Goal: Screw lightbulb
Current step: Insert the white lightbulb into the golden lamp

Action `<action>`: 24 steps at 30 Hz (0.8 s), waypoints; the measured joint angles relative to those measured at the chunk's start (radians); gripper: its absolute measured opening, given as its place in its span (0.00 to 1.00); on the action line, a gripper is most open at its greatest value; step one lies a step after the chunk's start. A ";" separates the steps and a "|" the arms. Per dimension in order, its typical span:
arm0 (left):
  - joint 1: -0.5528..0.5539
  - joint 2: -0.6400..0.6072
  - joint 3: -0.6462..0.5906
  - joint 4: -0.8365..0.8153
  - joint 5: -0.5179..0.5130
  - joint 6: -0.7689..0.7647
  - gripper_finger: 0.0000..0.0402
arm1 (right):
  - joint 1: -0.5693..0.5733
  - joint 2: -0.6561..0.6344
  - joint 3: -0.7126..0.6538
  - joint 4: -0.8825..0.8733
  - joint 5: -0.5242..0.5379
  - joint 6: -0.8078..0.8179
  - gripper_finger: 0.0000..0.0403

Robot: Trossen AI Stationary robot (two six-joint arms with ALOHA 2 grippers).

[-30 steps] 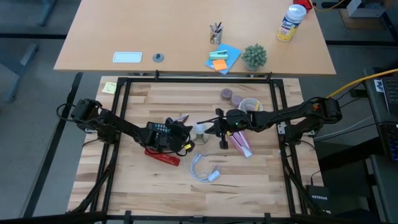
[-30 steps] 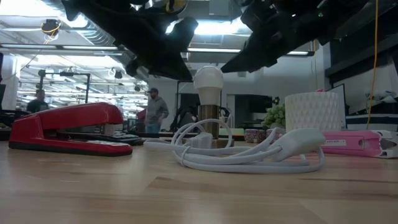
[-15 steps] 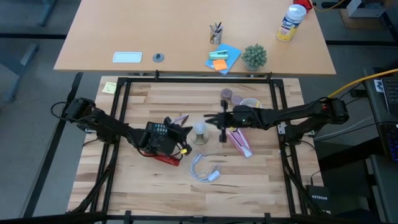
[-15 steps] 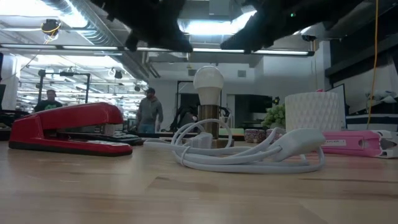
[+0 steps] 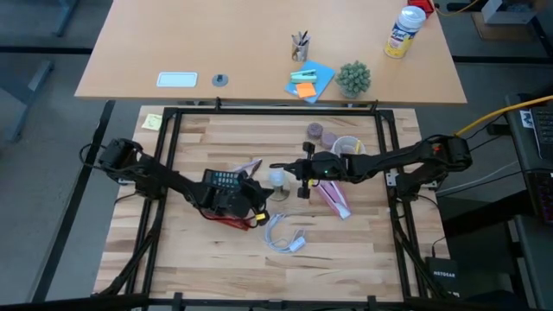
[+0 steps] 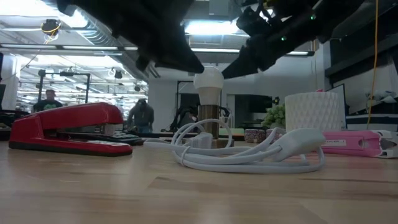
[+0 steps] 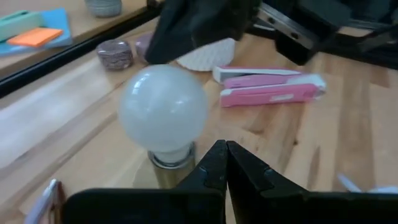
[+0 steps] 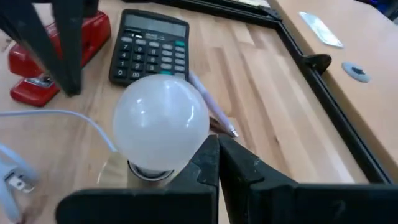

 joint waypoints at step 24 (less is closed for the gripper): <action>0.065 0.003 -0.001 -0.127 -0.122 -0.083 0.00 | 0.002 0.004 0.000 -0.006 -0.278 0.062 0.02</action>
